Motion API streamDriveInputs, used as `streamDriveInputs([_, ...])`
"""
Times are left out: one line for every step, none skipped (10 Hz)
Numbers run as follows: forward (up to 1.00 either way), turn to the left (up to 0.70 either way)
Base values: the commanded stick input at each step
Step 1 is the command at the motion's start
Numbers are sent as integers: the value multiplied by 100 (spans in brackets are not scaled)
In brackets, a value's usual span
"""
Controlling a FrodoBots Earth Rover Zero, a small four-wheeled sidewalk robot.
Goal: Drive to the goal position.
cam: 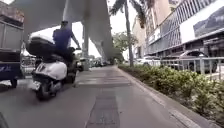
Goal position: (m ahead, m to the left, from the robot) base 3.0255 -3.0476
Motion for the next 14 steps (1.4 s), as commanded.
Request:
streamDriveInputs([45,0])
streamDriveInputs([45,0])
streamDriveInputs([45,0])
streamDriveInputs([45,0])
streamDriveInputs([45,0])
streamDriveInputs([45,0])
streamDriveInputs([45,0])
streamDriveInputs([45,0])
streamDriveInputs([45,0])
streamDriveInputs([45,0])
streamDriveInputs([45,0])
streamDriveInputs([45,0])
streamDriveInputs([45,0])
streamDriveInputs([45,0])
